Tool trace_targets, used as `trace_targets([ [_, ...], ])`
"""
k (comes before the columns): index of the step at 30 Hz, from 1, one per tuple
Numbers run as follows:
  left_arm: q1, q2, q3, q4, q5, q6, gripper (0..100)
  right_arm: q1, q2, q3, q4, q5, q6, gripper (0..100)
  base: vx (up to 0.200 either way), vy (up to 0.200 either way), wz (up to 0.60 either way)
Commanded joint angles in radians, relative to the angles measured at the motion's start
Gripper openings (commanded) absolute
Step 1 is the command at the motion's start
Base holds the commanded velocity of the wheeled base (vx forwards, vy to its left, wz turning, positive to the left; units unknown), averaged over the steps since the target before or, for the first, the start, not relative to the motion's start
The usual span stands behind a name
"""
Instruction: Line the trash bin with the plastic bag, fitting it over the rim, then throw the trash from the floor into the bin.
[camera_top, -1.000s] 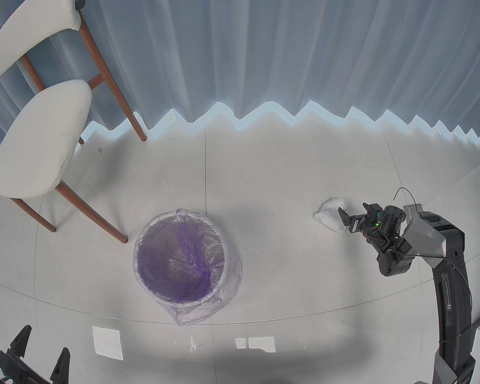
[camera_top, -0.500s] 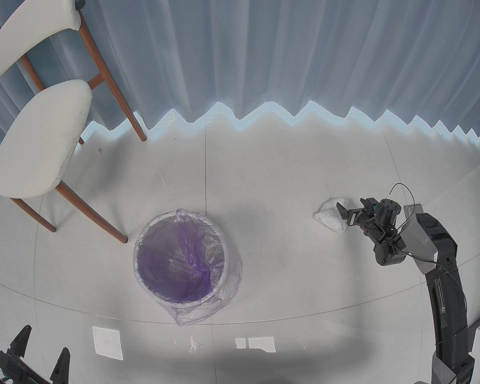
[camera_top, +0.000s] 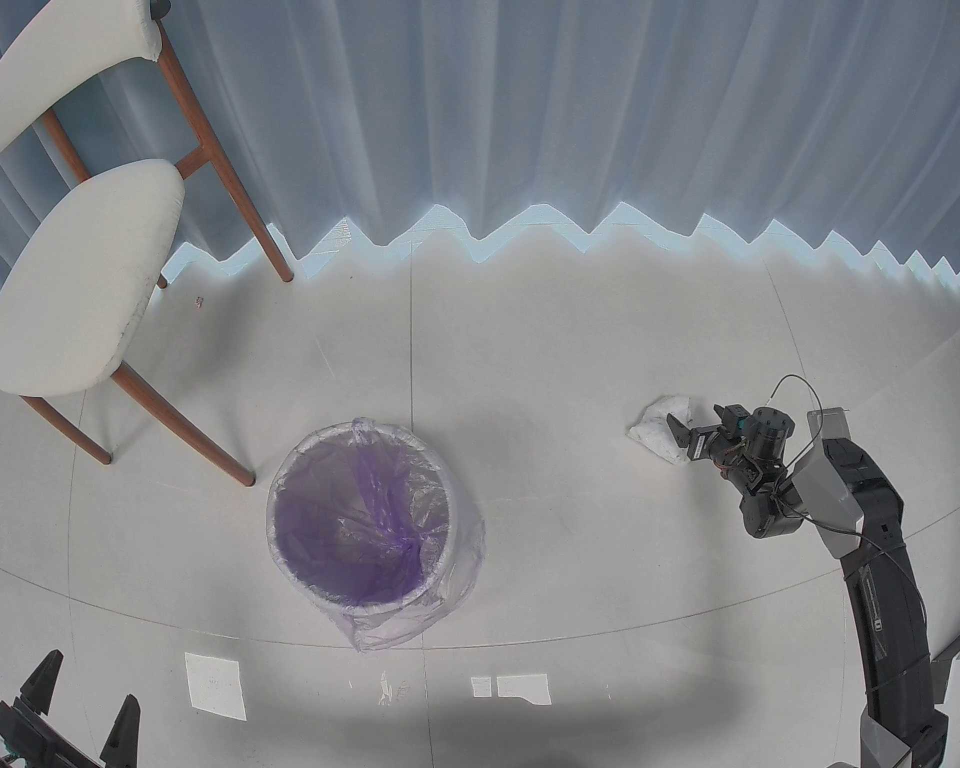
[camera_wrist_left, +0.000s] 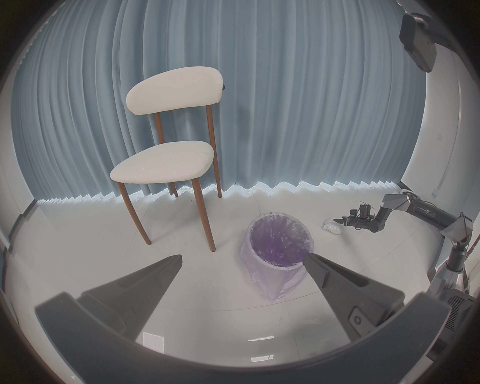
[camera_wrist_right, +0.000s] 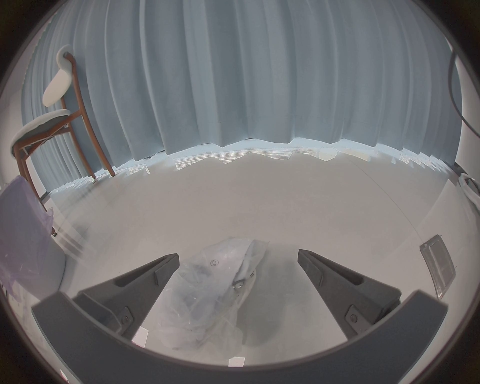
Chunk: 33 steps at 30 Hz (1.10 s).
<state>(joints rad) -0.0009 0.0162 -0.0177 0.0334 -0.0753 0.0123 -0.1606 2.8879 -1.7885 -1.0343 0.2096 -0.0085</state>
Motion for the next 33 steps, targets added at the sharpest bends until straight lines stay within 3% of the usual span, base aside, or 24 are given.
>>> trace_targets([
  [1, 0.001, -0.013, 0.018, 0.000, 0.000, 0.000, 100, 0.003, 0.014, -0.008, 0.002, 0.001, -0.001, 100, 0.000, 0.000, 0.00],
  [12, 0.001, -0.013, 0.018, 0.000, 0.000, 0.000, 100, 0.041, 0.056, -0.058, 0.037, -0.002, 0.002, 100, 0.000, 0.000, 0.00],
  [13, 0.001, -0.013, 0.018, 0.000, 0.000, 0.000, 100, 0.047, 0.071, -0.088, 0.039, -0.002, 0.004, 0, 0.000, 0.000, 0.00],
  [27, 0.001, -0.013, 0.018, -0.001, 0.000, 0.000, 100, 0.043, 0.071, -0.109, 0.037, -0.018, 0.007, 0, 0.000, 0.000, 0.00],
  [33, 0.001, -0.013, 0.018, 0.000, 0.000, 0.000, 100, 0.032, -0.035, -0.040, 0.020, -0.021, 0.045, 0, 0.000, 0.000, 0.00],
])
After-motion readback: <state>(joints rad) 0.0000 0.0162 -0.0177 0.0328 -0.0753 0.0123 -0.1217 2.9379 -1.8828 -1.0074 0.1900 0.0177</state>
